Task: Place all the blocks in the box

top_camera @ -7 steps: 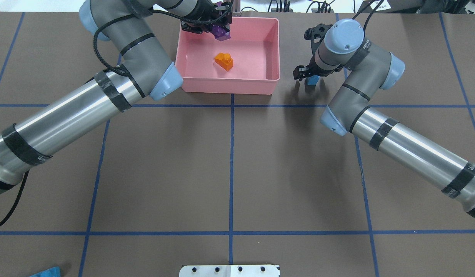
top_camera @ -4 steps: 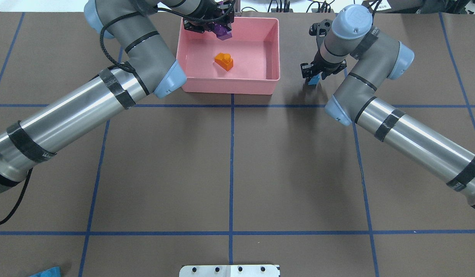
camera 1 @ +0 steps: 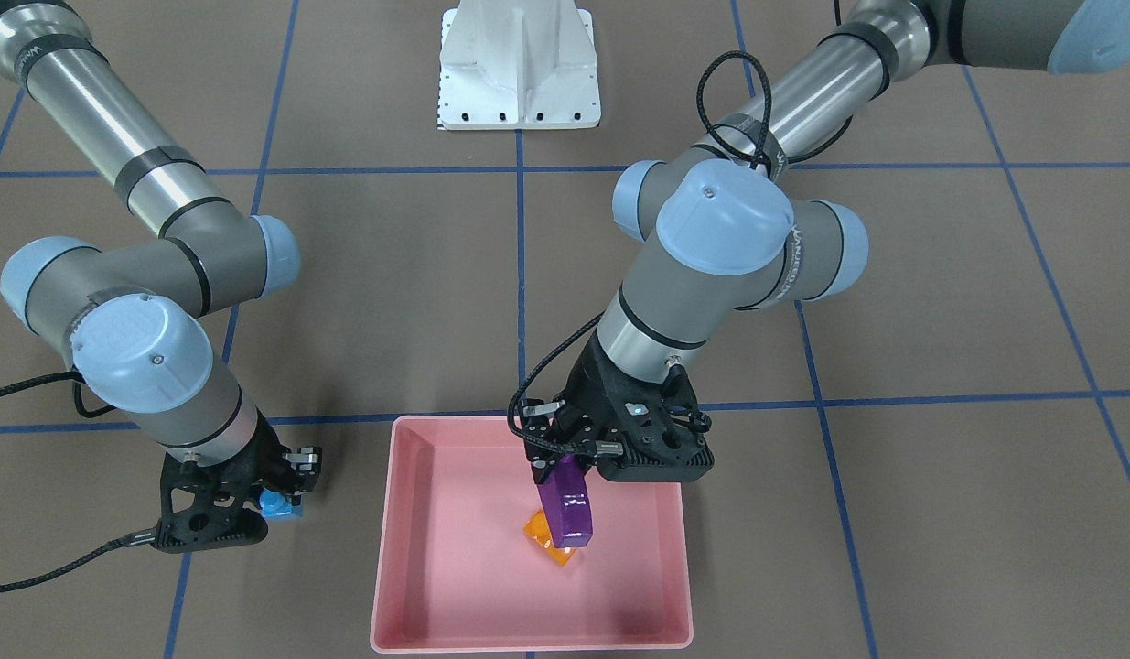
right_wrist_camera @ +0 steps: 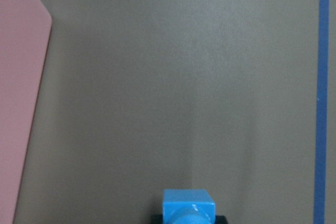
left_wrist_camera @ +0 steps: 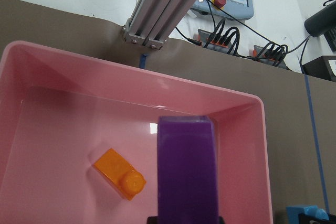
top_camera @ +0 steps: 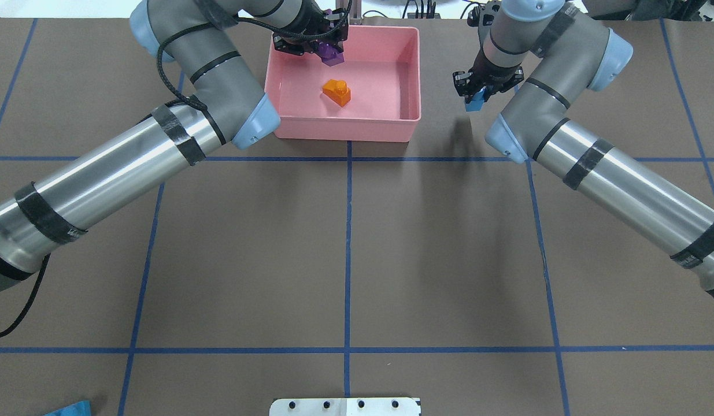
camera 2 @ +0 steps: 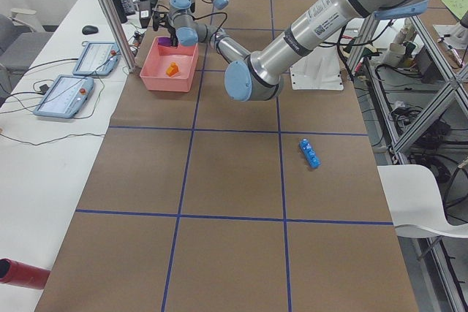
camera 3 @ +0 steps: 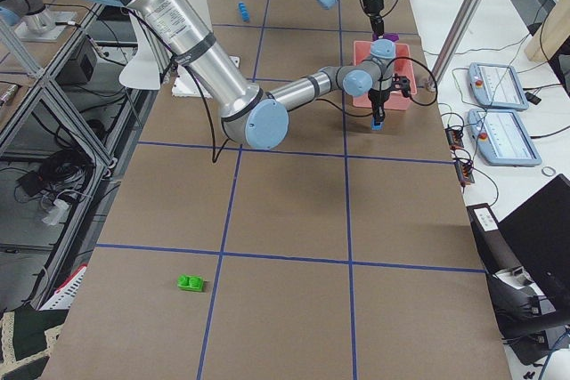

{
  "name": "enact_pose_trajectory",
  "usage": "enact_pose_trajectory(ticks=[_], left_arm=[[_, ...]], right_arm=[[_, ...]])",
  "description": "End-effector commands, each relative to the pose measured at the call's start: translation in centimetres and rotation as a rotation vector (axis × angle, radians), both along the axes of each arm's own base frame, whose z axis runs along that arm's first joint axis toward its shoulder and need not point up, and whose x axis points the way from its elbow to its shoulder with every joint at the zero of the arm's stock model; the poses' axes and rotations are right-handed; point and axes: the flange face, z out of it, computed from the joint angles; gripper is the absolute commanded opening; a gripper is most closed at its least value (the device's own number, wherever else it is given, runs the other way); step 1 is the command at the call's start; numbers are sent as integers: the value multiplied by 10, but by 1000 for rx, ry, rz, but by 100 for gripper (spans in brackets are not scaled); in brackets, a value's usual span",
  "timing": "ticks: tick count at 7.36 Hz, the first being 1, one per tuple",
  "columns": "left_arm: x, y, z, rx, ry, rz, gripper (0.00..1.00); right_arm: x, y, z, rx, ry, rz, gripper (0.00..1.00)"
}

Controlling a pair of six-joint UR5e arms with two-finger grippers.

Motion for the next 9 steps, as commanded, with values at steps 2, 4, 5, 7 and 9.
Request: enact_pose_trajectory(ticks=[2,4,5,7,9], left_arm=[[24,-11,5,-9,-48,-37,100],[12,-16,3,10,-37,-47,100],[-14,-28,17,28,-47,48,100],[-160,-52,70,-71,24,125,100],[-234,-20,155,-28,9,160,100]], right_arm=[[59,-21,-94,13,-89,39,0],[63,-28,-147,19,-118,57,0],[61,-27,-190,-25,-156,104,0],[30,-12,-236,-104,-221,166,0],[-32,0,-243,-76,-225,178,0]])
